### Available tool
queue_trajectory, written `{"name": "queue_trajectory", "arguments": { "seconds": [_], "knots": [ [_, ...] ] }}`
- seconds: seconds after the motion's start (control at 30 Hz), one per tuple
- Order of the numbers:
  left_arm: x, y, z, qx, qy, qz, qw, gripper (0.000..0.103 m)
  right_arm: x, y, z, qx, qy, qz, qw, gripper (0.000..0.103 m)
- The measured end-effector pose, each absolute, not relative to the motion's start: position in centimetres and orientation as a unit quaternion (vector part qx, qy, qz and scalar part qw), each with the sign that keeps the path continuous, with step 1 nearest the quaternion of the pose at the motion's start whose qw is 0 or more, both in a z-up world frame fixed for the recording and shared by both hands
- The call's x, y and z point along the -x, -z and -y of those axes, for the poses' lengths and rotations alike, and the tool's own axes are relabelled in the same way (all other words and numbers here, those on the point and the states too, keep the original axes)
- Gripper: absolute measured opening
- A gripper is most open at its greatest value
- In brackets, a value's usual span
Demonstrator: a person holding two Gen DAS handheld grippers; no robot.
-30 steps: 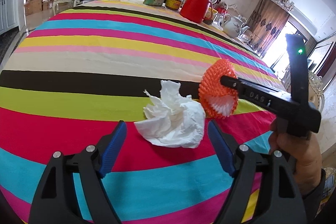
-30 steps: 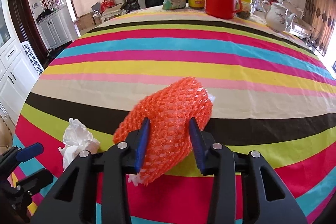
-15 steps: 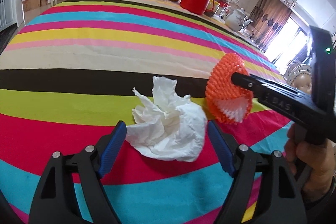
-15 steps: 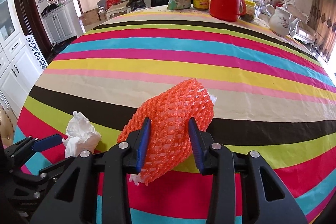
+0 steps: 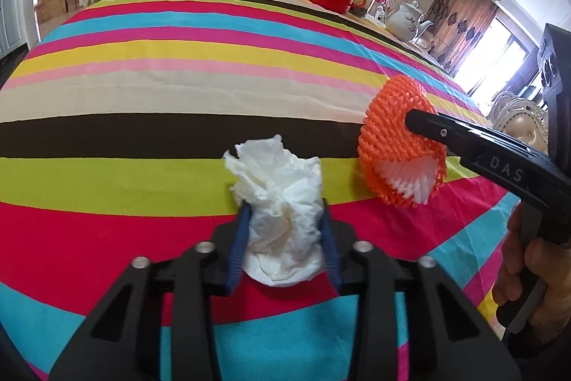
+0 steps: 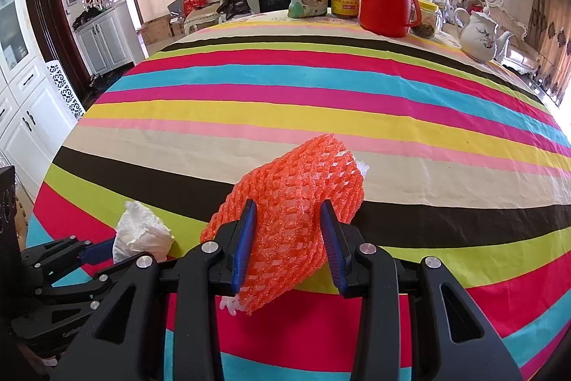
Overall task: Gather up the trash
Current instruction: 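Grasp the orange foam net with the right tool while the left tool grasps the crumpled tissue, then carry the foam net and tissue over the pink wastebasket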
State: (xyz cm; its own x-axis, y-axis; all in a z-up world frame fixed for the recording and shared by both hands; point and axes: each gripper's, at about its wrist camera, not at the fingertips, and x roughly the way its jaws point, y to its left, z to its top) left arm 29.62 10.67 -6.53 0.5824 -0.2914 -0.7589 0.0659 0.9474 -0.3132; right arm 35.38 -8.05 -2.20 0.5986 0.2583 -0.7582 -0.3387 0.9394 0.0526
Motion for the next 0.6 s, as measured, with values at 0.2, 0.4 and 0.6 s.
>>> {"name": "queue_trajectory", "arguments": {
  "seconds": [0.2, 0.4, 0.6],
  "knots": [
    [-29.5, 6.5, -11.0, 0.133, 0.103, -0.439, 0.883, 0.021, -35.3, 2.3, 7.9, 0.052, -0.173, -0.418, 0.891, 0.037],
    [-29.1, 6.0, -11.4, 0.141, 0.1, -0.429, 0.887, 0.021, -35.4, 2.3, 7.7, 0.054, -0.175, -0.417, 0.89, 0.037],
    [-28.2, 5.1, -12.1, 0.147, 0.089, -0.417, 0.892, 0.021, -35.0, 1.7, 7.5, 0.053, -0.179, -0.411, 0.893, 0.037]
  ]
}}
